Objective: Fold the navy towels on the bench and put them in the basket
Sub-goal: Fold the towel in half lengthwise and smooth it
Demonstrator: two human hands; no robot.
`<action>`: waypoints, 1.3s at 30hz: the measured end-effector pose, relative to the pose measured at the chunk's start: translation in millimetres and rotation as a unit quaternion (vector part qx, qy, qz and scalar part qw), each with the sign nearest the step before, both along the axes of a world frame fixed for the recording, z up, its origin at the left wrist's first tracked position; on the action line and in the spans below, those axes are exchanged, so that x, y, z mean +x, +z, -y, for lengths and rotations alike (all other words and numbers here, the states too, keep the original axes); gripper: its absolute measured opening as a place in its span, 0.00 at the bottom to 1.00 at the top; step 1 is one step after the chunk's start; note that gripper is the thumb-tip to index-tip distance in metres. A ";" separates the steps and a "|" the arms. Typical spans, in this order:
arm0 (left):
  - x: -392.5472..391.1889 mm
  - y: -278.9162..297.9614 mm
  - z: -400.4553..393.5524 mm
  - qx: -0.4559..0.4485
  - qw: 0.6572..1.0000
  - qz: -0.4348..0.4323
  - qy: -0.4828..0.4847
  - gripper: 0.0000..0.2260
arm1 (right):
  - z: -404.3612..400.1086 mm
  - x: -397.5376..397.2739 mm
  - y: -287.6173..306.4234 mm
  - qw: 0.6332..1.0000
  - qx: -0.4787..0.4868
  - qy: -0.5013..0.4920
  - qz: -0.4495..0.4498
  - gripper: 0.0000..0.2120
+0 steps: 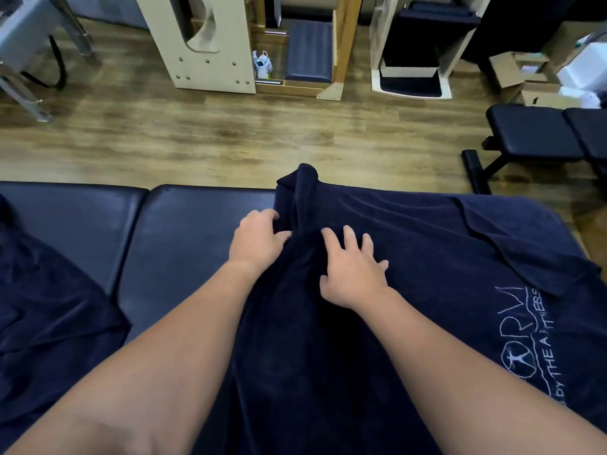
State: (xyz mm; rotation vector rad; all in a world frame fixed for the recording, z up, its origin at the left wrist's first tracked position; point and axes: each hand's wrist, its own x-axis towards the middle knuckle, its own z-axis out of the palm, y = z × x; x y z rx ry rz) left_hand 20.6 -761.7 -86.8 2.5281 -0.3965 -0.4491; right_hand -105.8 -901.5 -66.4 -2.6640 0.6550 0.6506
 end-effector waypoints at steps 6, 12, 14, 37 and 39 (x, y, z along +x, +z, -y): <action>0.8 -1.8 15.9 0.090 0.991 0.092 -0.035 0.07 | 4.9 12.7 5.8 0.999 -0.020 0.016 -0.044 0.43; 35.3 8.0 -14.4 -0.015 0.989 -0.006 0.147 0.05 | 10.7 16.4 7.8 0.999 -0.030 0.022 -0.038 0.43; 37.2 11.8 -14.6 -0.003 0.988 -0.034 0.153 0.04 | 12.3 20.8 8.6 0.998 -0.040 0.032 -0.036 0.43; 170.6 62.3 28.9 0.102 0.959 -0.076 -0.255 0.07 | 28.2 59.9 0.4 0.998 -0.064 0.004 0.025 0.48; 166.4 64.2 33.6 0.158 0.956 -0.015 -0.248 0.05 | 28.3 61.1 -0.6 0.997 -0.068 -0.003 0.020 0.50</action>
